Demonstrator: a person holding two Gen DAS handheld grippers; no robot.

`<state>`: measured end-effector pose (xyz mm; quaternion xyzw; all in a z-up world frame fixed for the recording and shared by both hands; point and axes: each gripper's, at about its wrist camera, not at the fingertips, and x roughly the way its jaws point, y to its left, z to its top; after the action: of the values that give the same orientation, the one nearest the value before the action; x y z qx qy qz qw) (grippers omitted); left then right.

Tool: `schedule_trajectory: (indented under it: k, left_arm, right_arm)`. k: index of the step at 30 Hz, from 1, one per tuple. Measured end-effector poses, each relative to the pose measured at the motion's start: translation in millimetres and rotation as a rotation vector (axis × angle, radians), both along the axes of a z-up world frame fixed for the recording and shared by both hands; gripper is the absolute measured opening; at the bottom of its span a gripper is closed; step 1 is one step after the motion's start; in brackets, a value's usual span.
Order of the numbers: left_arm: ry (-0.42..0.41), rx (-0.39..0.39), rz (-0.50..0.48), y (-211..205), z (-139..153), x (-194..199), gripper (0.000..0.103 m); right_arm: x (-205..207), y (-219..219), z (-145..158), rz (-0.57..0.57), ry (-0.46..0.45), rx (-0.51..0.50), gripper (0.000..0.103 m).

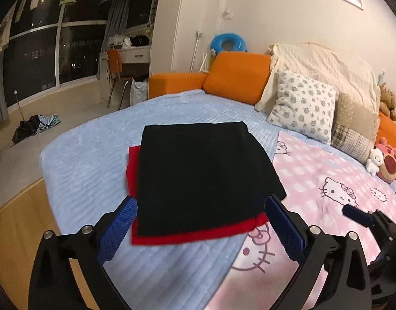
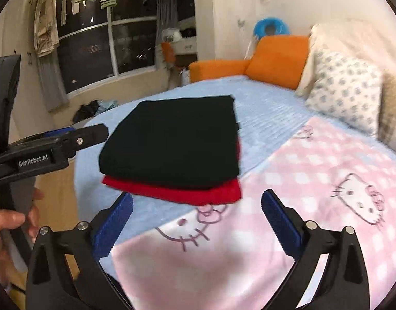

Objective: Fold large clothes
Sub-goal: 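Open both tools and pull them back from the stacked clothes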

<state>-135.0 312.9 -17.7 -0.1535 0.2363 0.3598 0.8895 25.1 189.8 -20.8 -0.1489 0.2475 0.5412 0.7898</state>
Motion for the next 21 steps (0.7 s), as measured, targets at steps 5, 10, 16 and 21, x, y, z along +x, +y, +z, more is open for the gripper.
schedule_trajectory:
  k: [5,10,16,21]
  left_arm:
    - [-0.002,0.037,0.032,-12.0,-29.8,-14.5,0.100]
    - [0.006,0.069,0.070,-21.4,-52.4,-28.7,0.100]
    - [0.023,0.146,0.046,-30.5,-65.1,-27.7,0.100]
    - [0.078,0.134,0.025,-27.6,-74.9,-21.1,0.100]
  right_arm:
    - [-19.1,-13.4,-21.7,-0.029,-0.122,-0.027,0.098]
    - [-20.1,-25.4,-43.1,-0.066,-0.090,-0.006,0.098]
    - [-27.2,-30.6,-61.0,-0.089,-0.104,0.001,0.098]
    - [-32.8,-27.5,-67.7,-0.085,-0.086,0.006,0.098]
